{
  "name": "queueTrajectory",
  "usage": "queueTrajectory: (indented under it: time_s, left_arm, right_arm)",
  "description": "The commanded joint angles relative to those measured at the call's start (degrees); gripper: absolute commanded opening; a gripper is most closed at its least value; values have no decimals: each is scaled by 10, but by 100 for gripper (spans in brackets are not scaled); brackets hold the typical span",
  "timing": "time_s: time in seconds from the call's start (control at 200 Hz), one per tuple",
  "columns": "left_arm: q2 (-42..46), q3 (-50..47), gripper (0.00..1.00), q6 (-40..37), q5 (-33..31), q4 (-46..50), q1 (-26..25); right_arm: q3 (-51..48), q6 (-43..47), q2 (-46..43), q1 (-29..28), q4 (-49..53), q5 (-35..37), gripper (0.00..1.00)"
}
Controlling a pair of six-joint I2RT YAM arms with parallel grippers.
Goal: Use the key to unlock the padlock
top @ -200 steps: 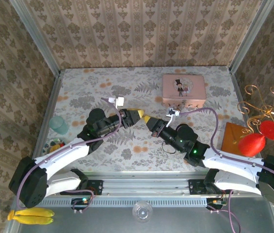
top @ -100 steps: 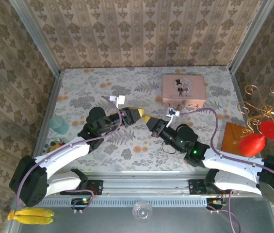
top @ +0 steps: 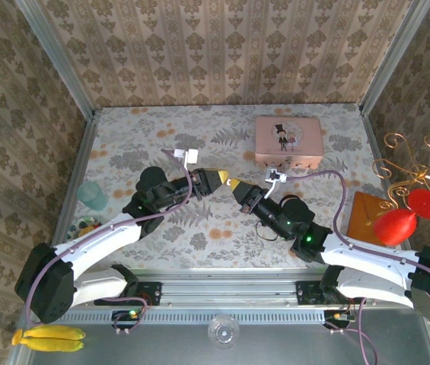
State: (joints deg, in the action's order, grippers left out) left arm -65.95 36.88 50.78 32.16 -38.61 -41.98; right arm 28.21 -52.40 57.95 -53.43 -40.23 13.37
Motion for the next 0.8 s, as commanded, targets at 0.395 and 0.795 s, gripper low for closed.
queueTrajectory:
  time_s: [0.395, 0.795]
  left_arm:
    - [38, 11, 0, -62, -55, 69, -11]
    - [57, 24, 0, -96, -39, 99, -20]
  right_arm:
    - [0, 14, -23, -2, 51, 37, 29]
    - [13, 37, -9, 9, 20, -37, 53]
